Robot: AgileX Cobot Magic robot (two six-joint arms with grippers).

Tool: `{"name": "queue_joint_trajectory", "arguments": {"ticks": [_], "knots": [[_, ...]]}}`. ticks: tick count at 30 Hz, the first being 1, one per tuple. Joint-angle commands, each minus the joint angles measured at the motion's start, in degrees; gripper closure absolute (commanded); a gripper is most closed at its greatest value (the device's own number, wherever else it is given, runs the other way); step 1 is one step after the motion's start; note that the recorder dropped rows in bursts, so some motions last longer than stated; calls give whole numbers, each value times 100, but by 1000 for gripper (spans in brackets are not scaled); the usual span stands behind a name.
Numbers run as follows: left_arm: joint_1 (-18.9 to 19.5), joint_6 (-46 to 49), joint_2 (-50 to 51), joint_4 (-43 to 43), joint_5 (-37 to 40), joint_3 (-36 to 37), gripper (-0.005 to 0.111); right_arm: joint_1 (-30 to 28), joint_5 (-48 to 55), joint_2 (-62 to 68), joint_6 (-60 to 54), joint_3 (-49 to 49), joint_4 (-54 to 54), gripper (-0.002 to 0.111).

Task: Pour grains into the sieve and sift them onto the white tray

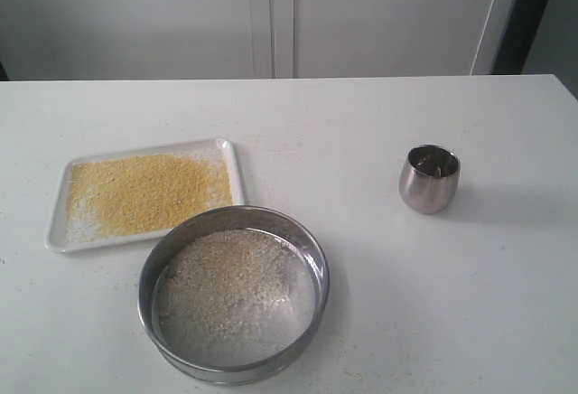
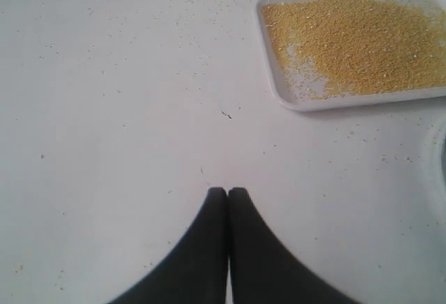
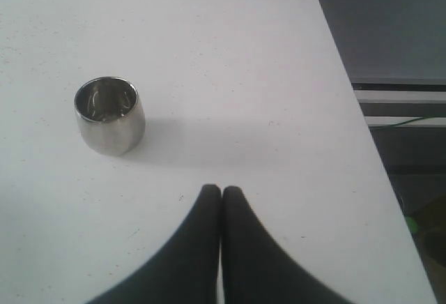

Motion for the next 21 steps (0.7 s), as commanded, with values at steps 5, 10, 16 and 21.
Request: {"name": "queue_joint_trajectory", "arguments": {"ticks": [5,10,16,21], "knots": [[19,96,-987,64,-725,1019,107,-30,-52,-7,29,17,8,108],[19,96,-1360,67,-984,1408,107,-30,-52,-7,29,17,8,108],[19,96,-1456,67,-1048,1612,107,-30,-52,-7,29,17,8,108],[19,96,-1456,67,-1048,1638,107,-30,-52,-7,29,17,8,108]]}}
